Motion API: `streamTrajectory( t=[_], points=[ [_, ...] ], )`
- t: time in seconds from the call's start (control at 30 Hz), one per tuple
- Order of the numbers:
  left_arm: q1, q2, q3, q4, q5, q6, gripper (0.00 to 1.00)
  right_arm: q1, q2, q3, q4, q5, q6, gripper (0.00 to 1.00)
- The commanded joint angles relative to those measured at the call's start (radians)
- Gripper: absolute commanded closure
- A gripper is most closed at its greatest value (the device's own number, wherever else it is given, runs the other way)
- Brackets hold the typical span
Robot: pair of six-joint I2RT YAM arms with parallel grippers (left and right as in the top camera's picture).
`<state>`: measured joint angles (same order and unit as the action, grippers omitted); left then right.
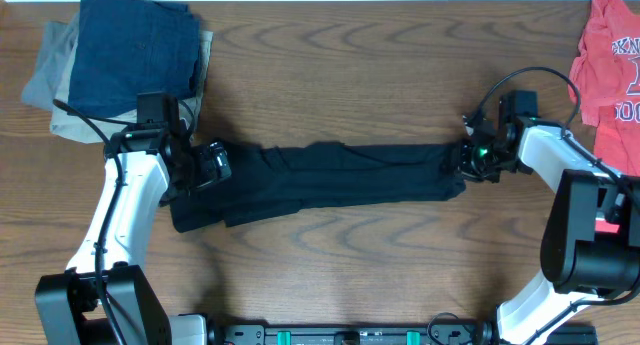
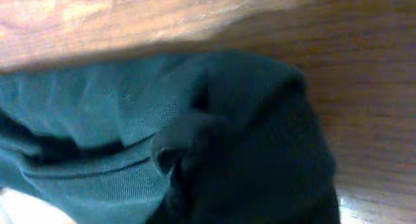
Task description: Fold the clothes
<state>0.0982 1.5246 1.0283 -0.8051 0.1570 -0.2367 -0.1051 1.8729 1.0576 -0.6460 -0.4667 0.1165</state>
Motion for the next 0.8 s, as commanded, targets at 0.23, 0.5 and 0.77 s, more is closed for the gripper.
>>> streamTrajectory(
  t=[0.23, 0.5, 0.77],
  points=[
    [0.007, 0.0, 0.016, -0.01, -0.008, -0.009, 0.02, -0.068, -0.005, 0.198, -0.215, 0.267, 0.052, 0.99],
    [0.007, 0.0, 0.016, -0.009, -0.008, -0.009, 0.02, -0.055, -0.006, 0.458, -0.493, 0.333, 0.054, 0.99],
    [0.007, 0.0, 0.016, -0.009, -0.008, -0.029, 0.02, 0.133, -0.006, 0.478, -0.506, 0.247, 0.047, 0.99]
  ],
)
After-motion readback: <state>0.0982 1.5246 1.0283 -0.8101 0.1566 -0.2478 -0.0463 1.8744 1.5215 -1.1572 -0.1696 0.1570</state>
